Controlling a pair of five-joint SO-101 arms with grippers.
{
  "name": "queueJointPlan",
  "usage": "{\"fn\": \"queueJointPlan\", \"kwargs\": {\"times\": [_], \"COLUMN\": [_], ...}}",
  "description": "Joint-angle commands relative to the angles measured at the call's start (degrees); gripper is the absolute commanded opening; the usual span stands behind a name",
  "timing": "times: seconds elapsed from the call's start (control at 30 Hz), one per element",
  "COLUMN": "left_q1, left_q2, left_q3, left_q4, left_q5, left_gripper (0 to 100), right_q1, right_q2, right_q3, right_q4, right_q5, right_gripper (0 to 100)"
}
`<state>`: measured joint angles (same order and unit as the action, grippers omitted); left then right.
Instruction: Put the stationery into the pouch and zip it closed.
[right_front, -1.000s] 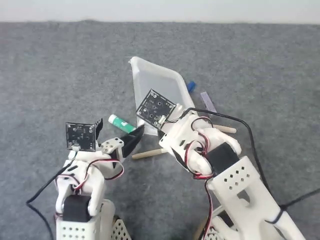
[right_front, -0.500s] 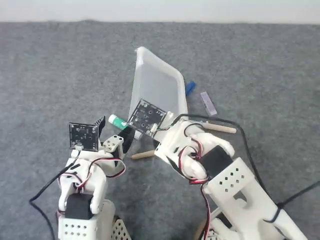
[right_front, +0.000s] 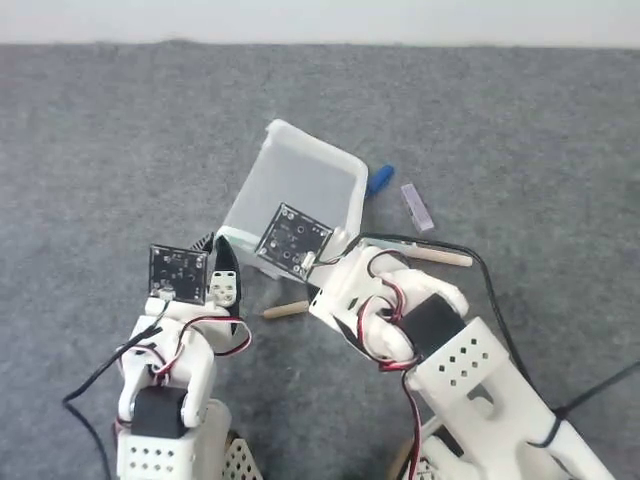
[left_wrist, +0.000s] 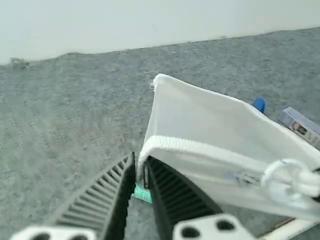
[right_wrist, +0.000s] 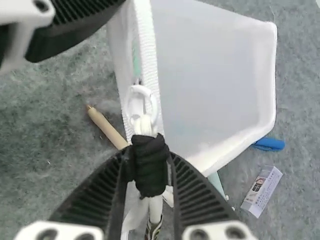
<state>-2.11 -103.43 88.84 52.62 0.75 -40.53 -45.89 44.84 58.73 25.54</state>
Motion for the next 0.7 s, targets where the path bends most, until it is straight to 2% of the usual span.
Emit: {"fn": "queueJointPlan", "kwargs": {"times": [0.0,0.17,0.37,0.67], "left_q1": [-0.88,-4.13,-4.75,-4.84], "left_q2": [-1.05,-1.05,-1.05,-1.05], "left_q3": [-1.01,-3.12,-2.95,-3.21], "left_q4": [-1.41,1.14,1.41,3.34], "left_q5": [-0.53,-0.44,-0.44,-0.44], "left_gripper": [1,1,1,1], "right_q1": [3.12,5.41,6.55,10.77], "right_q2": [-2.59,-2.59,-3.21,-13.23], "right_q3": [-0.26,-0.26,-0.62,0.35], "right_q4": [0.84,0.84,0.84,3.30], "right_q5": [-0.53,-1.58,-1.58,-1.67], "right_gripper": [0.7,0.7,0.7,0.7]}}
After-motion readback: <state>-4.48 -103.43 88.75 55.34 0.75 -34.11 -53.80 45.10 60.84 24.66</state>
